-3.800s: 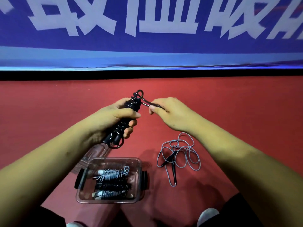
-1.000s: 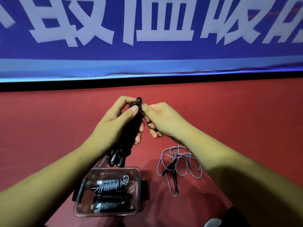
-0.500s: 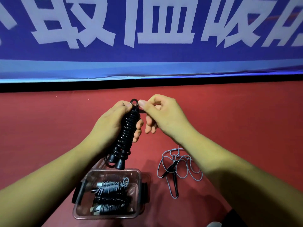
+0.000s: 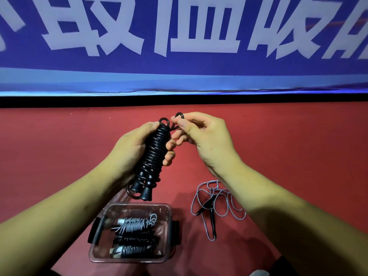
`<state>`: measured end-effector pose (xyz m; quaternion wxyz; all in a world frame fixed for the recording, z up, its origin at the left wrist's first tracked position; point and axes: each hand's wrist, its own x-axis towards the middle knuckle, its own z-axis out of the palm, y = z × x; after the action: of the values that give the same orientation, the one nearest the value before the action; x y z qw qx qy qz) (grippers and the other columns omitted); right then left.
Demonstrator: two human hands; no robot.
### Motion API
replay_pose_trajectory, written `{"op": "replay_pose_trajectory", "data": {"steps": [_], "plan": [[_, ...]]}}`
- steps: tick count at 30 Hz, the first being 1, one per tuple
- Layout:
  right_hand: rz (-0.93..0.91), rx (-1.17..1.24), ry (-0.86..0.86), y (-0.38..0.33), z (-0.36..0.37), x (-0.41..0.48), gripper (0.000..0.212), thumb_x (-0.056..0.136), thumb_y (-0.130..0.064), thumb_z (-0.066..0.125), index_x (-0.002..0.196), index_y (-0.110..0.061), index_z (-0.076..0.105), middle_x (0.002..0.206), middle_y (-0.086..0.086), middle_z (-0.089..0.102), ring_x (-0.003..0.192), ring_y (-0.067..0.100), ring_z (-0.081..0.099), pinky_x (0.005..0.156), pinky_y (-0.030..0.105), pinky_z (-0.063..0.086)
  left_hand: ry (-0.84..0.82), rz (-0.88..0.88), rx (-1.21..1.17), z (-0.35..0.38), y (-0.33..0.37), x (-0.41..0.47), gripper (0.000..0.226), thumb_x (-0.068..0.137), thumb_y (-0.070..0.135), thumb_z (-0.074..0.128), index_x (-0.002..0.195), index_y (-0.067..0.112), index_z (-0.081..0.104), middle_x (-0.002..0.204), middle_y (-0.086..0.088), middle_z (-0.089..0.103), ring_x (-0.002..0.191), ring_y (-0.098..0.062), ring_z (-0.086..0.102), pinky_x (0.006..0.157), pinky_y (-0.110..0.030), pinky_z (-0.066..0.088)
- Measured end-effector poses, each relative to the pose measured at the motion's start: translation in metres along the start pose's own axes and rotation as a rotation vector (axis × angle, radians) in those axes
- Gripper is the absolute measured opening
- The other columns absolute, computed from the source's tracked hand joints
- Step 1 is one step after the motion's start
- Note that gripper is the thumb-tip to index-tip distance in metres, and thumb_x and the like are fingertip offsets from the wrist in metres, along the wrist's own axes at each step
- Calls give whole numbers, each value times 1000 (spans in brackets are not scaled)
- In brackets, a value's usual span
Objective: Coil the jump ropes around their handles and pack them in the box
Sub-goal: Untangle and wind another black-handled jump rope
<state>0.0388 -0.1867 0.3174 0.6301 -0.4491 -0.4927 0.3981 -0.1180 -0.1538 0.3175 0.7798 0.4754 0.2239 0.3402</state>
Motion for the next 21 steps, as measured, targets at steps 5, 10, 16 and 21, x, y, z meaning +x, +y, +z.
{"op": "replay_pose_trajectory", "data": {"steps": [5, 10, 16, 21], "plan": [[25, 80, 33, 3, 3, 1, 17, 90, 1, 62, 102, 12, 68, 77, 22, 65, 66, 23, 63, 65, 25, 54, 8, -19, 77, -8, 5, -1, 21, 104, 29, 39, 116, 14, 47, 82, -14, 55, 66, -29, 55, 55, -33, 50], [64, 247, 61, 2, 4, 5, 17, 88, 8, 61, 105, 4, 59, 89, 25, 68, 66, 25, 66, 68, 30, 56, 95, 56, 134, -6, 1, -3, 18, 104, 26, 41, 112, 13, 49, 83, -16, 59, 65, -28, 55, 54, -33, 48], [55, 28, 37, 2, 4, 5, 14, 87, 7, 63, 99, 3, 69, 82, 20, 71, 68, 25, 68, 72, 33, 59, 133, 50, 165, -6, 1, -5, 19, 104, 26, 42, 108, 11, 52, 81, -16, 59, 62, -26, 53, 50, -31, 47], [-38, -349, -14, 3, 5, 2, 22, 90, 5, 58, 99, -9, 73, 83, 12, 74, 73, 21, 72, 83, 44, 58, 172, 87, 304, -6, -1, -4, 19, 105, 28, 42, 108, 11, 51, 80, -16, 61, 61, -27, 54, 51, -32, 47]]}}
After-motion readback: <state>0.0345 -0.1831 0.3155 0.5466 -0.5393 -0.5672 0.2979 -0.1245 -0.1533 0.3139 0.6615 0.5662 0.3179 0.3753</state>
